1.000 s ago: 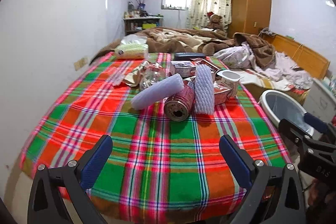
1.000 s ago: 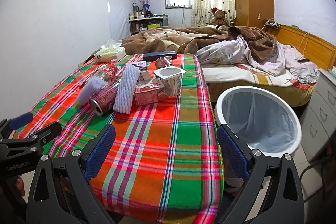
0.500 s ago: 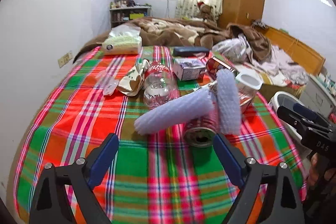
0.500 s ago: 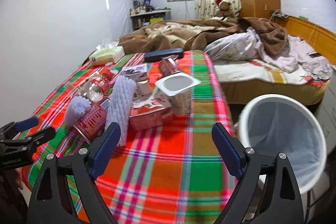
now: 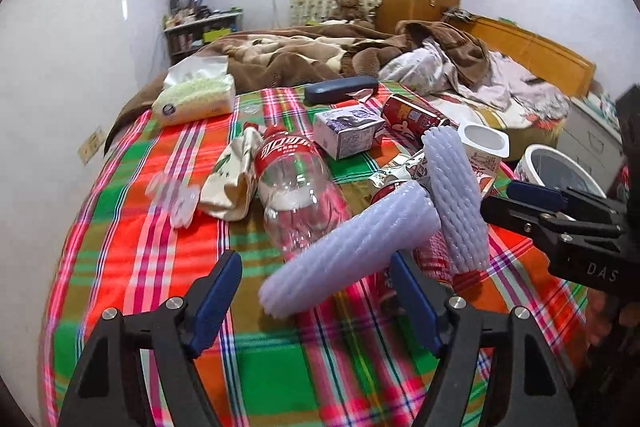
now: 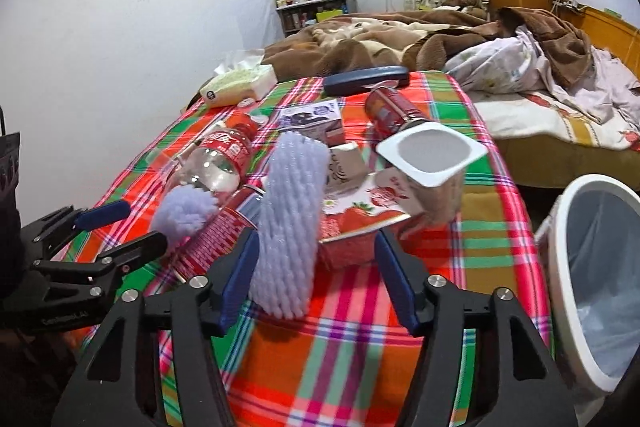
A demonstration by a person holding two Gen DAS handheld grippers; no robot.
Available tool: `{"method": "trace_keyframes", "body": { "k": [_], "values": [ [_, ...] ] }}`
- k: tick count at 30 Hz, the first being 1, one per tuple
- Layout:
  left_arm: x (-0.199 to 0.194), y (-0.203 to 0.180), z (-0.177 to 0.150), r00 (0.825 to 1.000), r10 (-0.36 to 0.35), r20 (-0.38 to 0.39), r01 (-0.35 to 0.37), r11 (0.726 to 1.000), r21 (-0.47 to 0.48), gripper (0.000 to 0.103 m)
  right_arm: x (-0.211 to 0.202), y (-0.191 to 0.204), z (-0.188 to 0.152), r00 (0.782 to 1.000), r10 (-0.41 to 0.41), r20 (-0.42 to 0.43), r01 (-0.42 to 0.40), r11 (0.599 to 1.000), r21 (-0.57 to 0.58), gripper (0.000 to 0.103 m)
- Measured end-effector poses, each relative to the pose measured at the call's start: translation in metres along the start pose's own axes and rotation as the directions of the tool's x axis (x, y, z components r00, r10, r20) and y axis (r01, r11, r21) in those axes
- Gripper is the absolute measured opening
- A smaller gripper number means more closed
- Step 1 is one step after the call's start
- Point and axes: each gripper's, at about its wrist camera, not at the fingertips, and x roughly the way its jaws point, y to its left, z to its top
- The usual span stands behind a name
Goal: Collect trash
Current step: 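Grasp a white foam net with the left gripper while the right grasps another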
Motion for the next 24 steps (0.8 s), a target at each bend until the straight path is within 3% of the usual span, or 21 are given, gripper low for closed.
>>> {"method": "trace_keyframes", "body": {
  "k": [4,6,11,17,24],
  "values": [
    [0.012,0.003,0.006,0.999,-0.048,-0.019,0.048,0.999,0.023,0.077,0.009,0.001,0.002,1.0,0.011,-0.024,-0.011,1.0,0.008,0.058],
    [0.019,0.005,0.009,0.997,-0.071,-0.036,0.072,0.997,0.026,0.077,0.011,0.002,0.002,0.999,0.012,-0.034,-0.012,1.0,0.005,0.05],
    [0.034,0.007,0.013,0.992,-0.11,-0.069,0.112,0.993,0.023,0.076,0.012,0.006,0.003,0.999,-0.011,-0.041,0.01,1.0,-0.022,0.046],
    [0.047,0.01,0.012,0.981,-0.163,-0.109,0.162,0.987,-0.014,0.055,0.013,0.008,0.005,0.999,-0.006,-0.047,0.004,0.999,-0.042,0.027],
    [0.045,0.011,0.011,0.983,-0.152,-0.106,0.15,0.988,-0.03,0.041,0.013,0.004,0.006,0.999,0.014,-0.041,-0.014,1.0,-0.009,0.021]
  ]
}}
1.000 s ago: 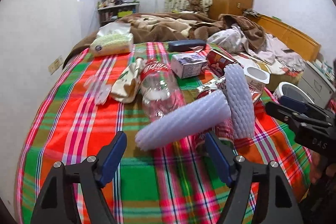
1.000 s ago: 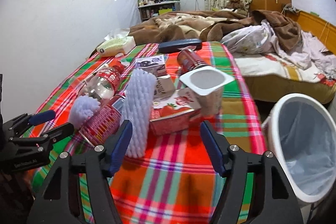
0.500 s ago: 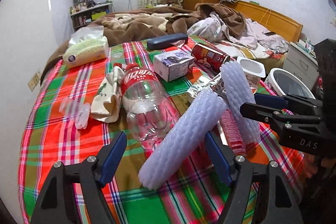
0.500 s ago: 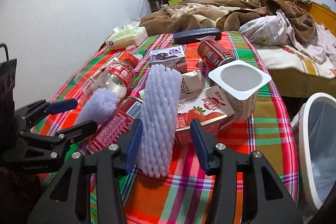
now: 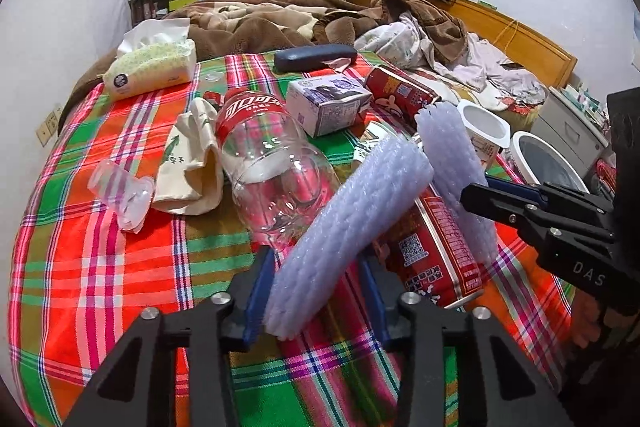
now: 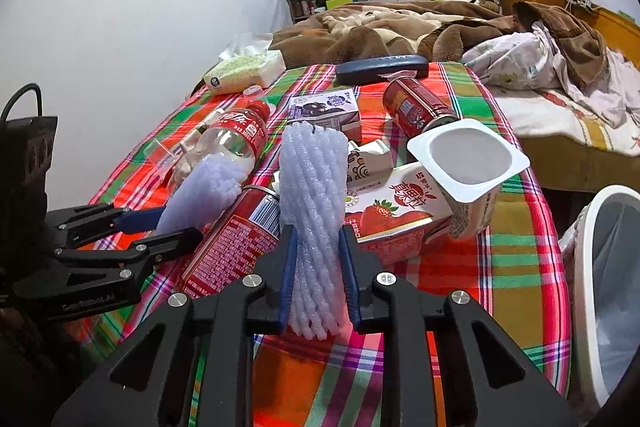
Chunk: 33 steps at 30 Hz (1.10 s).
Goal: Collect trash
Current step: 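Grasp a white foam net with the left gripper while the right grasps another, then carry both foam nets over the white bin and open both grippers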
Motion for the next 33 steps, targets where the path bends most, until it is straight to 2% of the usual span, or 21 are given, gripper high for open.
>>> {"method": "trace_keyframes", "body": {
  "k": [3,7,20,28,33],
  "values": [
    [-0.004,-0.002,-0.001,1.0,-0.019,0.007,0.019,1.0,-0.018,0.035,-0.002,-0.002,0.001,1.0,-0.001,0.008,0.001,1.0,0.012,0.016],
    [-0.011,-0.007,-0.004,1.0,-0.014,0.023,0.015,0.999,-0.035,0.032,-0.006,-0.005,0.002,1.0,0.005,0.021,-0.005,1.0,0.024,0.016],
    [-0.051,-0.03,-0.009,0.996,-0.005,0.087,0.015,0.994,-0.109,0.032,-0.029,-0.021,0.001,0.997,0.014,0.074,-0.018,0.998,0.062,0.015],
    [-0.067,-0.069,-0.002,0.992,-0.004,0.125,0.014,0.997,-0.08,0.032,-0.054,-0.043,0.0,0.993,-0.026,0.119,0.016,0.996,0.084,0.015],
    [-0.072,-0.102,0.006,0.989,-0.032,0.143,0.04,0.998,-0.047,0.032,-0.075,-0.063,-0.003,0.985,-0.068,0.162,0.049,0.992,0.115,0.015]
  ]
}}
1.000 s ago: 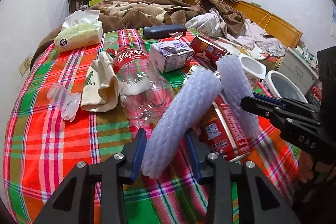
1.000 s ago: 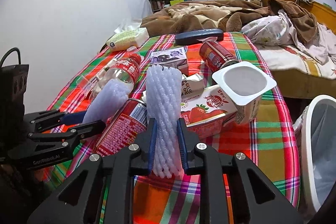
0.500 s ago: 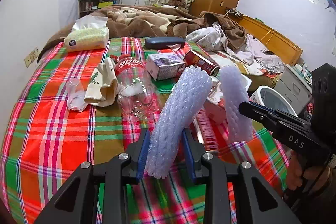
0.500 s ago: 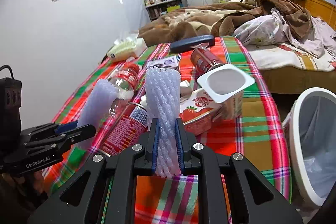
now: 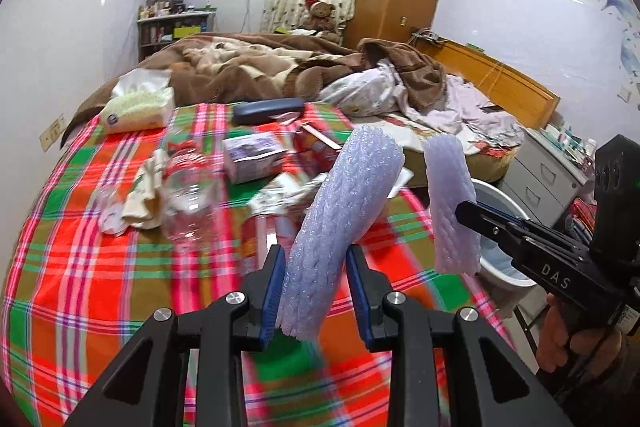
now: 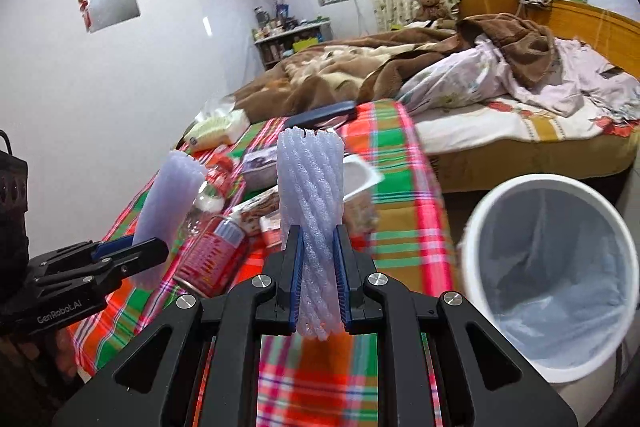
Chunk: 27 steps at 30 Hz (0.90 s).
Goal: Collect trash
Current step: 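Carry both foam nets over the white bin and open both grippers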
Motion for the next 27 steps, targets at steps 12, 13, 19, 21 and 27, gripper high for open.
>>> {"method": "trace_keyframes", "body": {
  "k": [12,13,19,21,27],
  "values": [
    [0.024,-0.09,0.018,0.996,-0.084,-0.005,0.085,0.992,0.091,0.032,-0.03,-0.059,0.003,0.991,-0.12,0.061,0.116,0.991,0.073,0.015],
    [0.027,-0.097,0.02,0.996,-0.094,-0.008,0.094,0.991,0.096,0.032,-0.03,-0.065,0.003,0.989,-0.136,0.059,0.131,0.988,0.08,0.015],
    [0.056,-0.14,0.024,0.988,-0.145,-0.053,0.15,0.98,0.127,0.032,-0.032,-0.099,0.001,0.978,-0.206,0.041,0.199,0.971,0.13,0.015],
    [0.062,-0.153,0.024,0.985,-0.16,-0.063,0.167,0.976,0.142,0.032,-0.031,-0.111,0.0,0.974,-0.226,0.03,0.219,0.965,0.146,0.015],
    [0.093,-0.188,0.024,0.975,-0.188,-0.117,0.206,0.964,0.167,0.032,-0.024,-0.136,-0.01,0.961,-0.276,-0.033,0.277,0.946,0.166,0.015]
  ]
}}
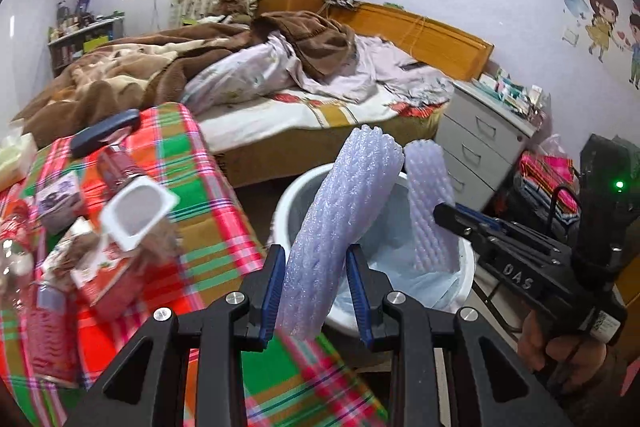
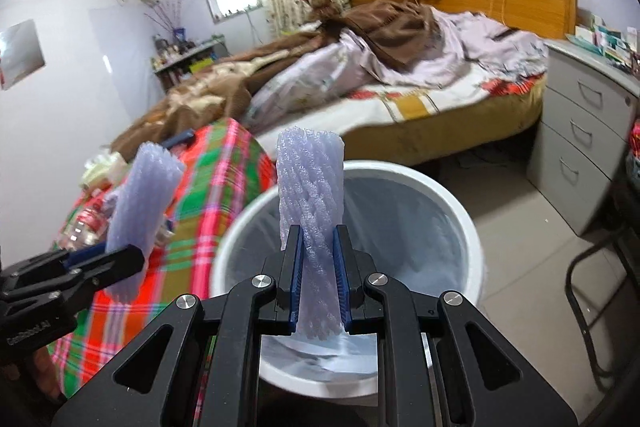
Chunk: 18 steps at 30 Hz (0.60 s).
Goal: Collect trash
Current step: 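Carry both foam nets over the white bin and open both grippers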
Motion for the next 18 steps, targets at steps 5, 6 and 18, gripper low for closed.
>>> {"method": "trace_keyframes", "body": {
  "k": [5,6,18],
  "values": [
    [0.03,-0.012,0.0,0.999,0.001,-0.048,0.0,1.0,0.011,0.032,0.01,-0.013,-0.005,0.999,-0.026,-0.043,0.026,1.0,0.003,0.016],
    [0.033,-0.014,0.0,0.999,0.0,-0.053,0.001,1.0,0.019,0.032,0.011,-0.014,-0.005,0.998,-0.033,-0.048,0.033,0.999,0.002,0.016],
    [0.059,-0.018,-0.001,0.996,-0.017,-0.09,0.017,1.0,-0.001,0.055,0.013,-0.028,-0.008,0.993,-0.088,-0.077,0.087,0.996,-0.014,0.02]
  ]
}}
